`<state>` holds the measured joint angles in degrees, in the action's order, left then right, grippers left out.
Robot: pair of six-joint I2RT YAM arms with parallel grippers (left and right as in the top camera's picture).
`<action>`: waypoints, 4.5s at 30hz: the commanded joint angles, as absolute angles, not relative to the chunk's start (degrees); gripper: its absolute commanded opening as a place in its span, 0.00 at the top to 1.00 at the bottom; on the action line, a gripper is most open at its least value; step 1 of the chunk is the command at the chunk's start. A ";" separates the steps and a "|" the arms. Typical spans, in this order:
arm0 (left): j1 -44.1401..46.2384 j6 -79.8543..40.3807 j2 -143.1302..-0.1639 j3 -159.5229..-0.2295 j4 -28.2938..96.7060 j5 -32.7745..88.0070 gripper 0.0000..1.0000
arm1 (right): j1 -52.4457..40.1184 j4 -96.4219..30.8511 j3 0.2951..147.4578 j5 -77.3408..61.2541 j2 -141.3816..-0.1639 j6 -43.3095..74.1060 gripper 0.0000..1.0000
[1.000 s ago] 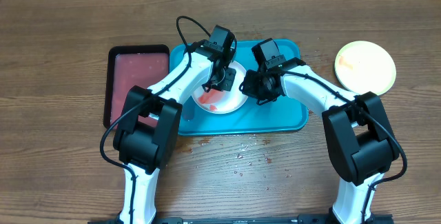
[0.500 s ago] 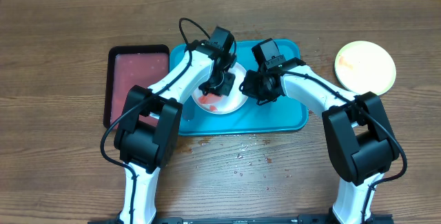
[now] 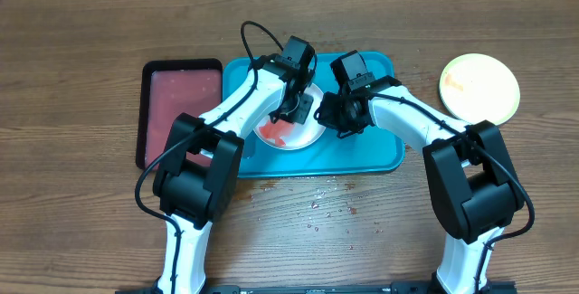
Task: Clean dirty plates on tray and stack at the side
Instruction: 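Scrub the white plate with the sponge while right gripper holds rim, then continue scrubbing the white plate surface with the sponge in circles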
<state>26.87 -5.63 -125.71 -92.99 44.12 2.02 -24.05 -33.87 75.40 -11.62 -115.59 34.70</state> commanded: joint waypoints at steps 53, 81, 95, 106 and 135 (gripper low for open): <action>26.87 -17.37 -130.98 -90.04 41.45 -2.59 0.96 | -24.05 -34.17 75.29 -11.66 -115.44 34.11 0.96; 28.95 -14.52 -130.98 -86.94 53.04 3.60 0.96 | -24.05 -34.24 75.29 -11.64 -115.44 34.11 0.96; 28.95 -18.94 -130.98 -85.91 42.68 0.30 0.96 | -24.05 -33.65 75.29 -11.64 -115.44 34.11 0.96; 28.86 -18.87 -130.98 -81.84 49.74 -7.55 0.96 | -24.03 -33.67 75.29 -11.64 -115.44 34.11 0.96; 26.17 -12.51 -130.93 -77.89 35.79 4.43 0.96 | -24.05 -33.69 75.29 -11.64 -115.44 34.11 0.96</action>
<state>24.38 -16.64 -121.93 -83.20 32.95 -1.89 -24.01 -34.11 75.40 -11.49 -115.59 34.65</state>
